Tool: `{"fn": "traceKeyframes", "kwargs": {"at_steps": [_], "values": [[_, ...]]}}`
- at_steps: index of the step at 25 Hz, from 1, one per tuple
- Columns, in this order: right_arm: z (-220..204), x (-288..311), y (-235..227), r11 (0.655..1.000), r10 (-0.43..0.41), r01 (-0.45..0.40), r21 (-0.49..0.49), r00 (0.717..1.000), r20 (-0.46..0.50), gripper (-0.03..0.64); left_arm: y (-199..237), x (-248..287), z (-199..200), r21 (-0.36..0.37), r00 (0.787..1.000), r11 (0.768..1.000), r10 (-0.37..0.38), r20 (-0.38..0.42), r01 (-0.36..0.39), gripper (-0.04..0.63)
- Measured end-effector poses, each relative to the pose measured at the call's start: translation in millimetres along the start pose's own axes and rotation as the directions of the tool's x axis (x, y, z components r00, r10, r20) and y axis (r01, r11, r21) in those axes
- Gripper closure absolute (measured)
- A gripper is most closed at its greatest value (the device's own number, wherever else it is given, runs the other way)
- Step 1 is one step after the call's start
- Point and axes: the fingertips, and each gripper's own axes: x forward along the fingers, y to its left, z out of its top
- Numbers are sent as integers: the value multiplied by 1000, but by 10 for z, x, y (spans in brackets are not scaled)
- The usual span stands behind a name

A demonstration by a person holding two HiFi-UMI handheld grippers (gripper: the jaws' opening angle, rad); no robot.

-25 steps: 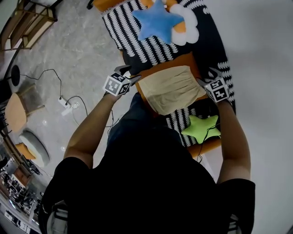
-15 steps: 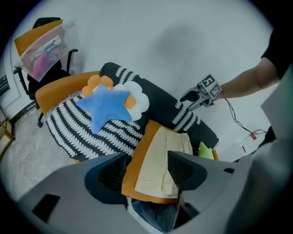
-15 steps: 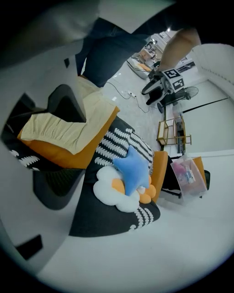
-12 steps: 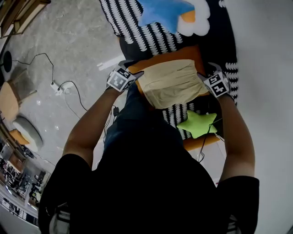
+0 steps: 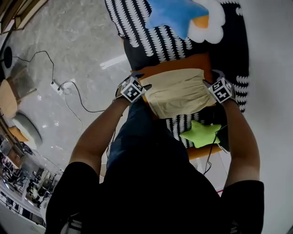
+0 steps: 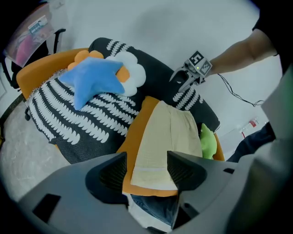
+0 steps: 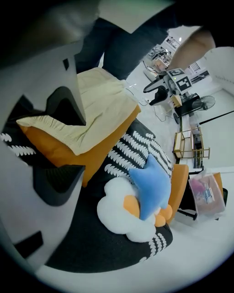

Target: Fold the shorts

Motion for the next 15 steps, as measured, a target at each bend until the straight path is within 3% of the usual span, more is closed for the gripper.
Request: {"fn": "traceKeyframes", "kwargs": {"at_steps": [9, 15], "values": [[-105, 436, -89, 994, 39, -49, -102, 995, -93, 360, 123, 333, -308, 67, 998, 998, -5, -69, 9, 327], [-182, 725, -126, 964, 55, -99, -246, 982, -179, 385, 97, 524, -534, 78, 992, 997, -18, -128, 28, 357]]}}
